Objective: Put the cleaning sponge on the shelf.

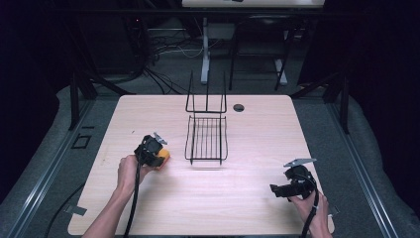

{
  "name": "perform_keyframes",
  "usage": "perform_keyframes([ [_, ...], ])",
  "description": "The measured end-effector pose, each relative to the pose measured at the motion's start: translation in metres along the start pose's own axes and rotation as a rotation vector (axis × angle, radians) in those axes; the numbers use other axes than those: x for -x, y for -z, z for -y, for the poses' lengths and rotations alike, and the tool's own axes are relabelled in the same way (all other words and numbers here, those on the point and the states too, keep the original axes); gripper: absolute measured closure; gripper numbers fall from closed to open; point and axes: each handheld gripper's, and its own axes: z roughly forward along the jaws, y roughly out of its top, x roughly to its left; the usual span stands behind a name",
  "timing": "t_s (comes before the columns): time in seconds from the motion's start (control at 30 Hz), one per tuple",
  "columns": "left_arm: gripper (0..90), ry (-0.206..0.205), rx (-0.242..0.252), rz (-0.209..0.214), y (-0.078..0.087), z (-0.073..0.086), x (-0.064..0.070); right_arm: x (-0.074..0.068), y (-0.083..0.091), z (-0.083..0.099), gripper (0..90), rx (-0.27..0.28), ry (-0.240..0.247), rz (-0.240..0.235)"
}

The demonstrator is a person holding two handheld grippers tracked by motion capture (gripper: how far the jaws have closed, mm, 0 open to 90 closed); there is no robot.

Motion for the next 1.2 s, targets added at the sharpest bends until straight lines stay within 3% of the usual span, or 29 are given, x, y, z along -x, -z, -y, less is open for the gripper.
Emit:
perform_keyframes([
  [0.53,78.6,-0.041,0.018,-0.047,0.012,0.001,0.002,0.000,0.000,0.000,10.2,-0.002,0.000,0.002],
  [0.77,80.3,-0.066,0.036,-0.082,0.021,0.000,0.002,0.000,0.000,0.000,10.2,-0.003,0.002,0.001],
  [1.2,80.2,-0.062,0.080,-0.102,0.044,-0.004,-0.005,-0.001,0.000,0.000,10.2,-0.002,0.001,0.003],
])
